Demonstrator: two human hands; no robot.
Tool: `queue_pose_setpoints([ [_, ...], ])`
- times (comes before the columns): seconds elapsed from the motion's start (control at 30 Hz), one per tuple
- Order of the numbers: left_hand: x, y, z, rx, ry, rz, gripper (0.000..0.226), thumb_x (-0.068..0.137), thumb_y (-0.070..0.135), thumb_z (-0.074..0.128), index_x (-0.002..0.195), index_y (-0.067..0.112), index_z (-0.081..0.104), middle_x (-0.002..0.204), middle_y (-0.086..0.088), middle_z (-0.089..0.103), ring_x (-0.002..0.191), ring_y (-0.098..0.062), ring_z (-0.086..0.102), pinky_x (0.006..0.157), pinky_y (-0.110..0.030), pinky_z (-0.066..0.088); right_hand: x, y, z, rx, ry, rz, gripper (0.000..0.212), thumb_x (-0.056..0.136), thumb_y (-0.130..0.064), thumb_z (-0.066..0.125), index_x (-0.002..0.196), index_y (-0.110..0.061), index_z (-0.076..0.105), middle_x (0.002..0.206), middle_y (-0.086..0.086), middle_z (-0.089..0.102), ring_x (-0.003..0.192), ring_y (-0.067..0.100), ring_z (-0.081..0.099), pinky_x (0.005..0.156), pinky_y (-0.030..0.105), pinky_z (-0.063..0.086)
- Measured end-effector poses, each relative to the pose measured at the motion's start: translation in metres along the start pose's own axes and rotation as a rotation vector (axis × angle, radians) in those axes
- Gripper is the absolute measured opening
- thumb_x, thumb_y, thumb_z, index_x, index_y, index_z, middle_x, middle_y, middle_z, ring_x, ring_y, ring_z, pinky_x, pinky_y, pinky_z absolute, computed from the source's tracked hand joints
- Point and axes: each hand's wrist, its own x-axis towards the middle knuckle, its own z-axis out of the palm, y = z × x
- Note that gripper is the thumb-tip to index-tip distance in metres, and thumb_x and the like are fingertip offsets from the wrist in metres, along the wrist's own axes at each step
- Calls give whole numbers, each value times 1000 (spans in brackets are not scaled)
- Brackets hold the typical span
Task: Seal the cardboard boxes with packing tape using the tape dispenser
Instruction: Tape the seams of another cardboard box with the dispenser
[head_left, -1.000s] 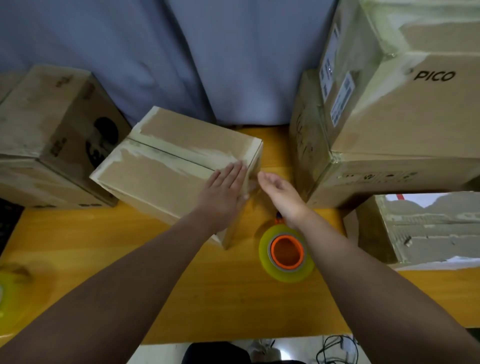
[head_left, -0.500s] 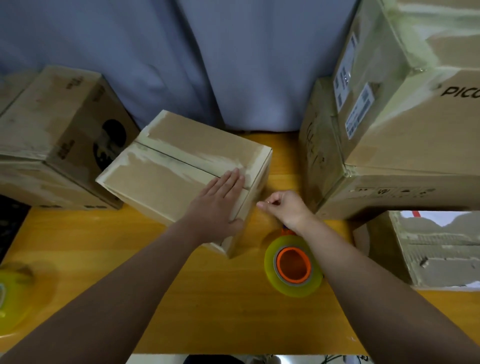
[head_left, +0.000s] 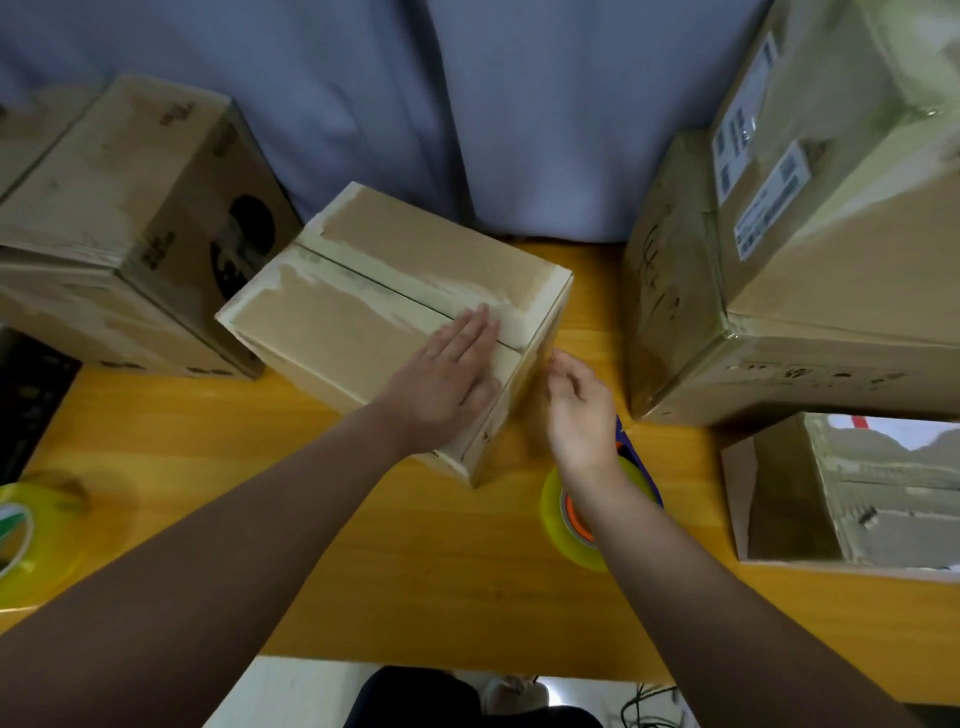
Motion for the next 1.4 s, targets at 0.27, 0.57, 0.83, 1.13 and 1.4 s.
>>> queue_pose_setpoints([
  [0.27,-11,3,4,183,-10,-118,84,77,58,-16,152,21,-4,160,0,-9,146,-14,-13,117,-33,-9,-13,-13,60,345,-175,459,105,62,-92,31,149,-33,26,148,7,42,130,28,47,106,50,39],
  [0.57,-7,19,-2,273,-146,-159,102,85,67,43,150,10,-11,157,-13,-19,144,-31,-18,117,-48,-9,38,-34,20,122,-81,343,70,94,-67,19,150,-25,29,150,0,36,136,23,36,108,41,29],
  [0.83,-32,-3,-11,381,-237,60,93,90,48,46,150,11,-14,156,-10,-24,143,-26,-22,117,-42,-12,65,-49,-33,-840,-384,-250,63,93,-56,46,149,-41,21,154,13,25,141,33,27,112,47,30],
  [1.13,-68,-10,7,432,-59,-62,82,85,63,24,151,22,-3,157,-7,2,143,-40,11,112,-56,18,-14,8,-43,-569,-372,-400,48,100,-39,44,147,-30,35,141,0,47,129,13,45,104,28,38],
  [1.4,-48,4,22,526,-24,84,69,89,54,1,145,18,-21,152,-4,-22,141,-40,-14,115,-45,-6,4,75,-82,-837,-260,265,92,82,-16,69,152,-15,9,129,15,50,118,36,52,95,46,48],
])
